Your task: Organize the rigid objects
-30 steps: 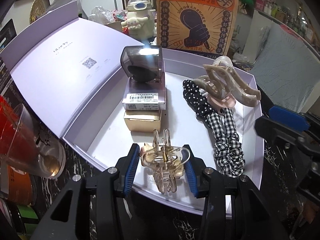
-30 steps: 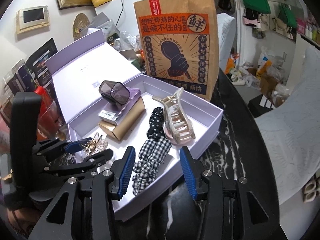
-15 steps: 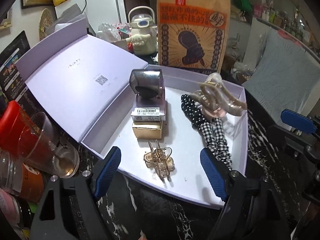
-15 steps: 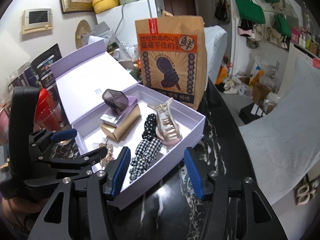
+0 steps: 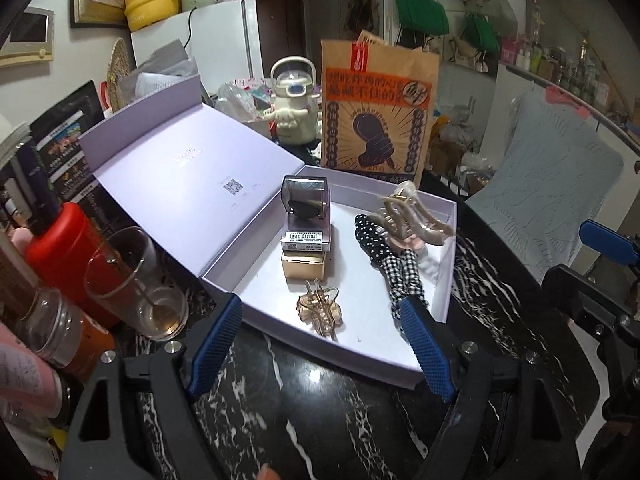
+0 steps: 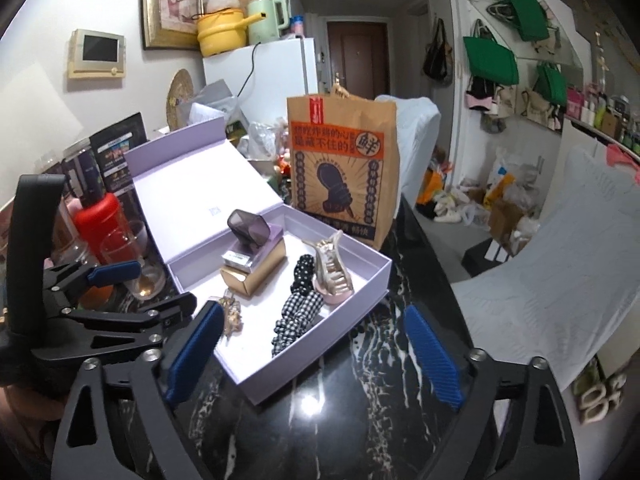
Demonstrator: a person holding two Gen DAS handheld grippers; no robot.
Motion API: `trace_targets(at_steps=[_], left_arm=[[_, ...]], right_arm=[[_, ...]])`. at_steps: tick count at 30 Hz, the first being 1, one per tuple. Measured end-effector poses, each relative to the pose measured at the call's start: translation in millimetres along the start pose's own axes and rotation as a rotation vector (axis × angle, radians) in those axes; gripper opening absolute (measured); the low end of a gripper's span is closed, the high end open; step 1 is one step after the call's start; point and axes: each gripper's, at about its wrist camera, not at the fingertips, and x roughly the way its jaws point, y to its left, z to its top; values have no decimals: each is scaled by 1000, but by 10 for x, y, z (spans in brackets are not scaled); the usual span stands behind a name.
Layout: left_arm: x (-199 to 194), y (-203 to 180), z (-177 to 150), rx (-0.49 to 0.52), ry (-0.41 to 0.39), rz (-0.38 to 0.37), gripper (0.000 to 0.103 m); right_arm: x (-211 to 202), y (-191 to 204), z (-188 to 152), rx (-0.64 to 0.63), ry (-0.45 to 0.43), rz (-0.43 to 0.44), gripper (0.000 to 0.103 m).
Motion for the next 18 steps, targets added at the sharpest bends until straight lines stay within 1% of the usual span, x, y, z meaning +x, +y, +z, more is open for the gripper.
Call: trace_targets(at_steps=[2,3,4,11,16,18], left_arm=[[-116,10,-46,-7,-13,2,89],[-182,17,-77,-13,-21,5,98],[-226,22,-95,-18,-29,6,102],[-625,54,-317,-37,-80,26,102],[-882,42,-502,-34,-117,85,102],[-950,46,-559,-38,-122,84,102]], right_arm=[[-87,31,-13,-3,-7,-9,100],[-128,43,-24,-2,-11,-13,101],[-175,56,-41,-2,-16,-14,102],[-535,131,-189,13,-47,-11,102],[-708,192,-304,13,-51,-8,102],[-771,213,-351,9,-54,-6,102]])
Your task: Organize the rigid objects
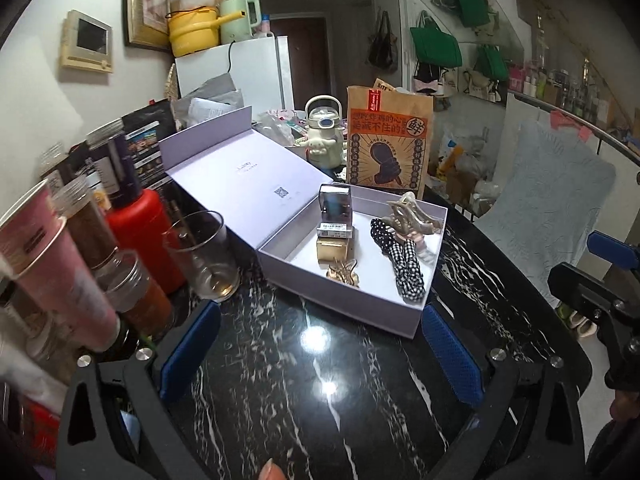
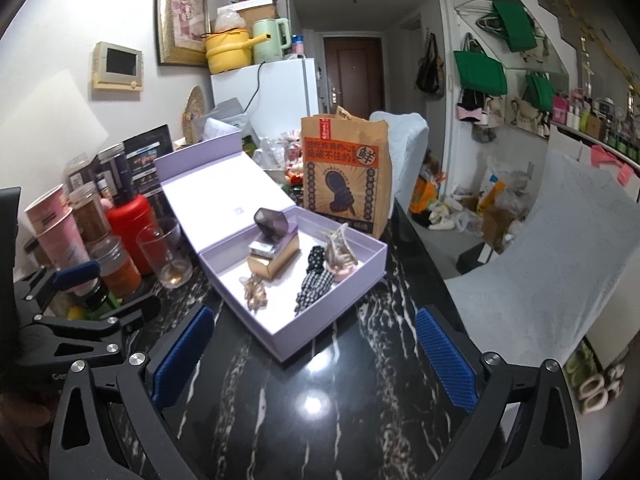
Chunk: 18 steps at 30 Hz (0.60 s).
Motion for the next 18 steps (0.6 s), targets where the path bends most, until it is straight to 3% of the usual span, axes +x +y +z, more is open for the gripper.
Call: trace_targets(at_steps=[18], left_arm=[[-418,78,-468,-44,-17,25,102]], right_arm=[[-438,234,-484,-14,0,17,102]])
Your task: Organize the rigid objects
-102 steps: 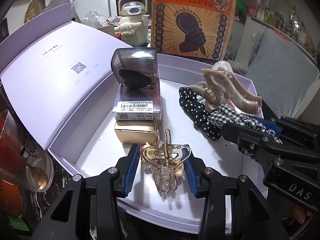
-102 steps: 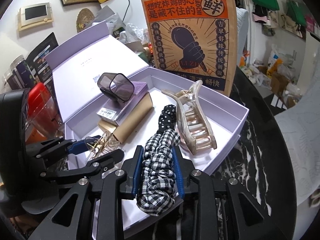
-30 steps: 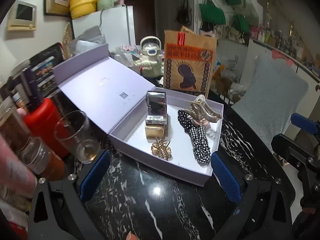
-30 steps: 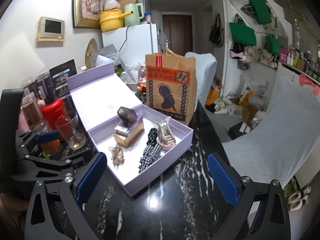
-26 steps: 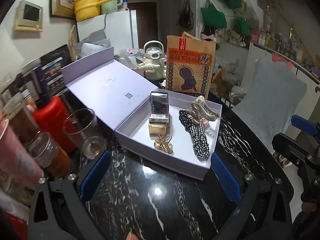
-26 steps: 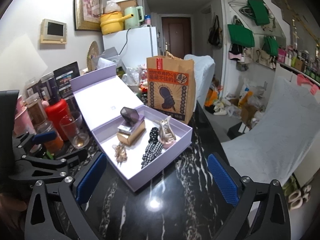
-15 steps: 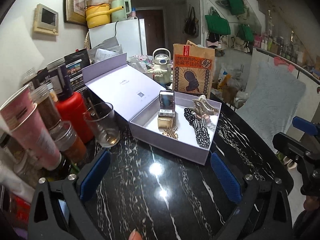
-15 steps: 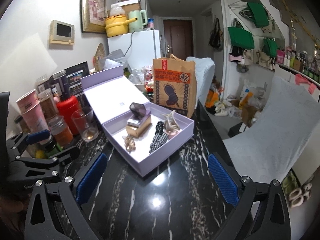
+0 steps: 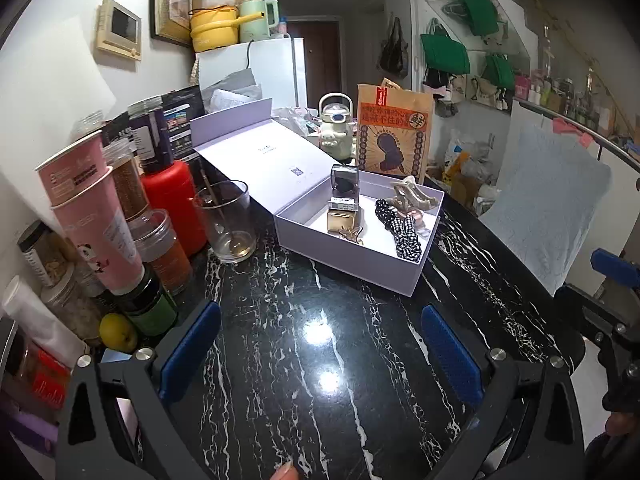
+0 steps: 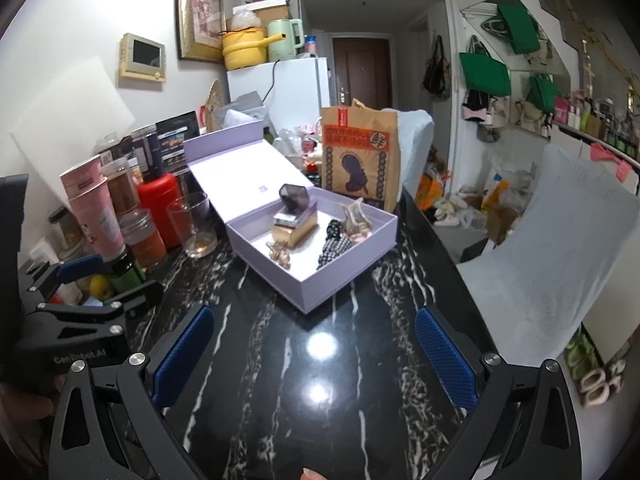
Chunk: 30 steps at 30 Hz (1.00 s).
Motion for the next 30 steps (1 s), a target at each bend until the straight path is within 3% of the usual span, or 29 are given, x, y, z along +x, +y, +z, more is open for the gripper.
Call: trace_targets(at_steps=[30], left_arm=[[-148,-69,-180,-7,4,-19,102]], right_arm=[[-139,-15,-232,-23,8,-22,102]])
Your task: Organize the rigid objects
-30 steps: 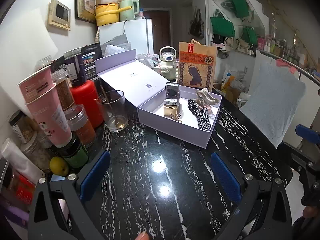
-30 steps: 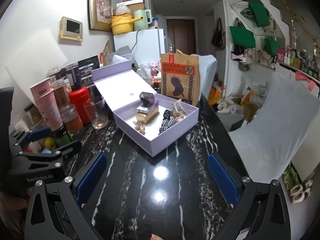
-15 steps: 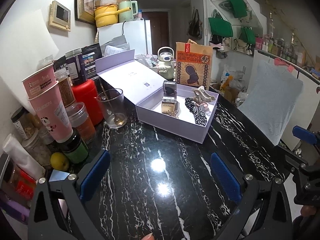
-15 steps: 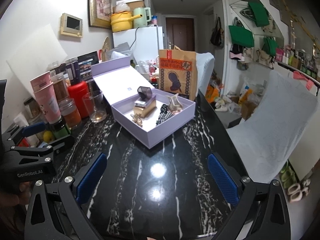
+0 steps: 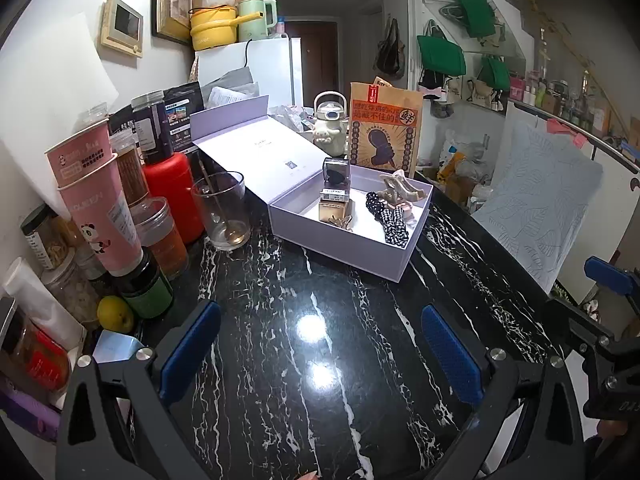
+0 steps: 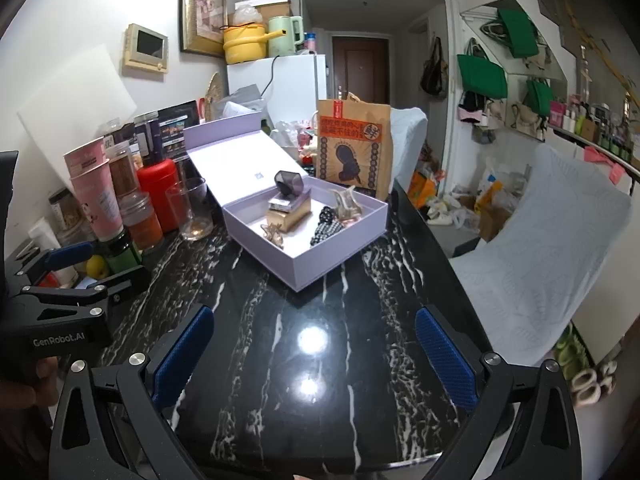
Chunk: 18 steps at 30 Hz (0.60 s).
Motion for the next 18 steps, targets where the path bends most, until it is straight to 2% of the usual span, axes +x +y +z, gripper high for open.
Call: trace_targets(at_steps=[18], left_arm=[[15,-22,-25,10,14,5,102]], right_arm=[[29,5,-36,-2,15,-5,102]])
